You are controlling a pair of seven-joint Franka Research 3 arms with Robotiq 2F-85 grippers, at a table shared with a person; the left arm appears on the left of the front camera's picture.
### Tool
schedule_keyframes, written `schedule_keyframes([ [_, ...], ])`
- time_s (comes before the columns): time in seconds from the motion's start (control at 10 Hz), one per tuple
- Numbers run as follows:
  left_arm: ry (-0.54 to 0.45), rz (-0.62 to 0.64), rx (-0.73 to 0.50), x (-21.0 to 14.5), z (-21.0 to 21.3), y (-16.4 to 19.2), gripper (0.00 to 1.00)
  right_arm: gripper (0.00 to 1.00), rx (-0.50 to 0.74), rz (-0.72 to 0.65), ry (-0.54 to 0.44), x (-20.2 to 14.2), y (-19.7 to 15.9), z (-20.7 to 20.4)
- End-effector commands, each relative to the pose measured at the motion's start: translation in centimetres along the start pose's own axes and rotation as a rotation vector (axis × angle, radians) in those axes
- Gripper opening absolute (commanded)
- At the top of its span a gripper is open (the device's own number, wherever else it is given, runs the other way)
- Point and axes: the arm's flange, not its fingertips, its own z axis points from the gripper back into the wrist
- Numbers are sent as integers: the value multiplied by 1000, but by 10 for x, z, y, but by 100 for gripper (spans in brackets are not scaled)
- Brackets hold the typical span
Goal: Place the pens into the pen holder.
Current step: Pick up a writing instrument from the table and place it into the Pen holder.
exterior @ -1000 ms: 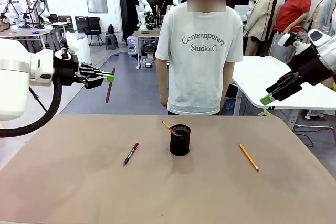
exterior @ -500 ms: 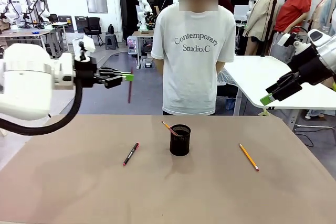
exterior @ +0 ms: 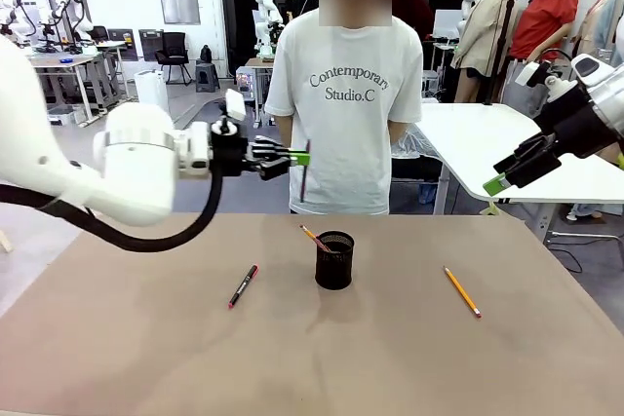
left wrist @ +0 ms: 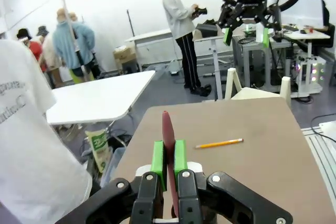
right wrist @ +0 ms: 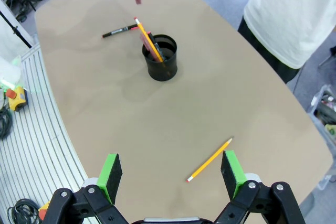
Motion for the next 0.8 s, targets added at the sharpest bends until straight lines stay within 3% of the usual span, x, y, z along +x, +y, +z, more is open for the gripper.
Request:
schedule_keyframes([
  [0.0,-88,-30,16,-10,-26,9,0,100,8,5,-15,1,-1,0],
  [0.2,-140,-45,10,-18,-40,6,0,100,8,5,-15,1,-1,0],
  [0.3,-49,-4,-11,-10,-32,1,0,100,8,5,-15,1,-1,0],
  [0.7,-65,-9,-9,-15,-37,4,0,100,8,5,-15,1,-1,0],
])
